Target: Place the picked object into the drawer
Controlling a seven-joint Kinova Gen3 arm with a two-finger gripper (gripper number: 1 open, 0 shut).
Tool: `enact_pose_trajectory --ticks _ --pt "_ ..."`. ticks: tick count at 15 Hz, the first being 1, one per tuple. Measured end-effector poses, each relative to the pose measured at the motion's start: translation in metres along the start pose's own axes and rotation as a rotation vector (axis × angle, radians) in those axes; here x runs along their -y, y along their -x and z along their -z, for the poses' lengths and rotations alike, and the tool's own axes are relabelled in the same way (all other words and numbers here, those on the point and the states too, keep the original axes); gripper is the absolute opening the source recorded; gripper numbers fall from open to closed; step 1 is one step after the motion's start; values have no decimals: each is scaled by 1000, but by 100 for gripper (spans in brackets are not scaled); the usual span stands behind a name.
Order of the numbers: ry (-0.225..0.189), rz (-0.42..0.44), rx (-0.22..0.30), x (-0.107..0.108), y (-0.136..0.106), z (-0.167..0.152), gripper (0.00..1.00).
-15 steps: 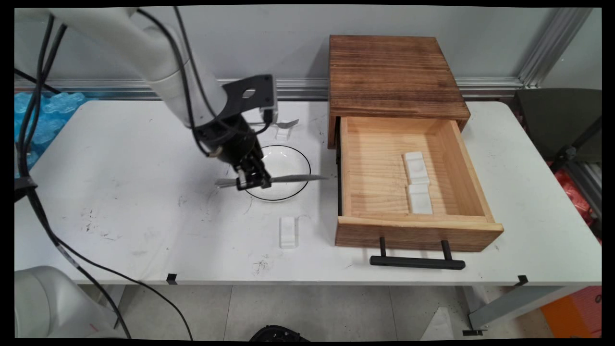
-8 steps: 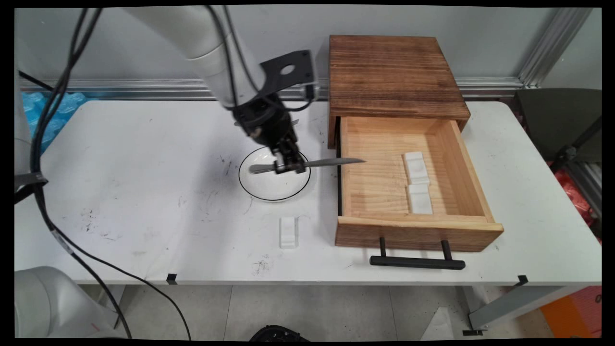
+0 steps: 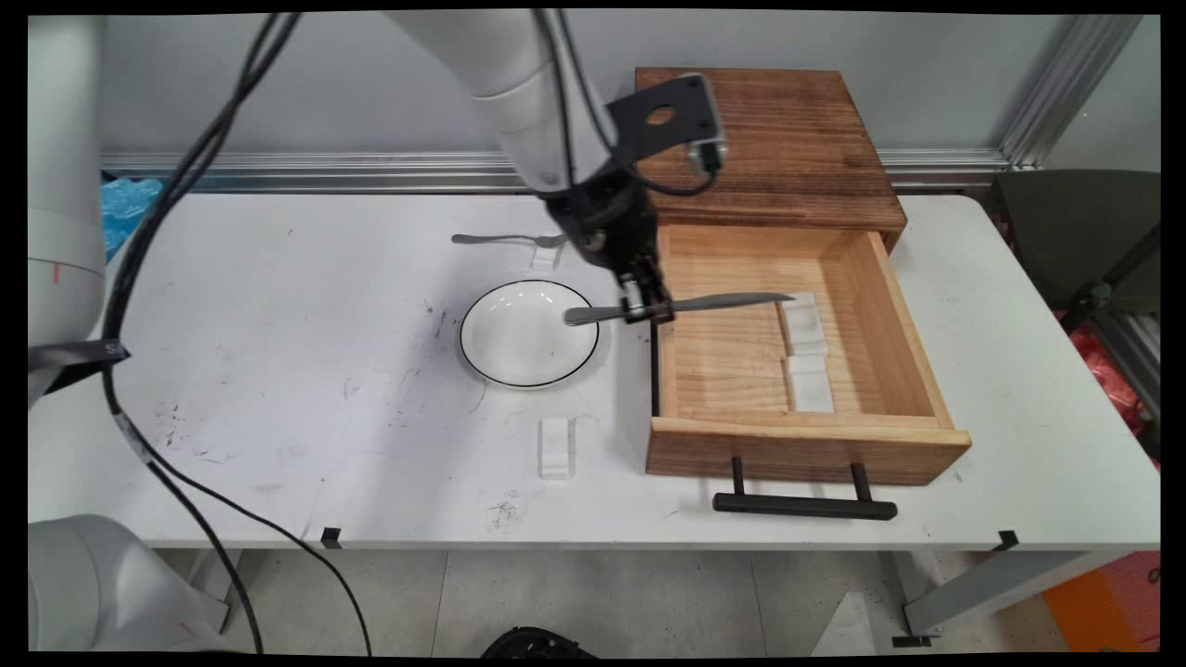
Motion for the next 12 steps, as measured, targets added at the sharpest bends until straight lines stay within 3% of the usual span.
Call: enact_pose_trajectory --ticks 8,12 --pt "15 -48 -34 -2 -60 -40 0" --pt "19 -65 -43 -3 -77 -56 0"
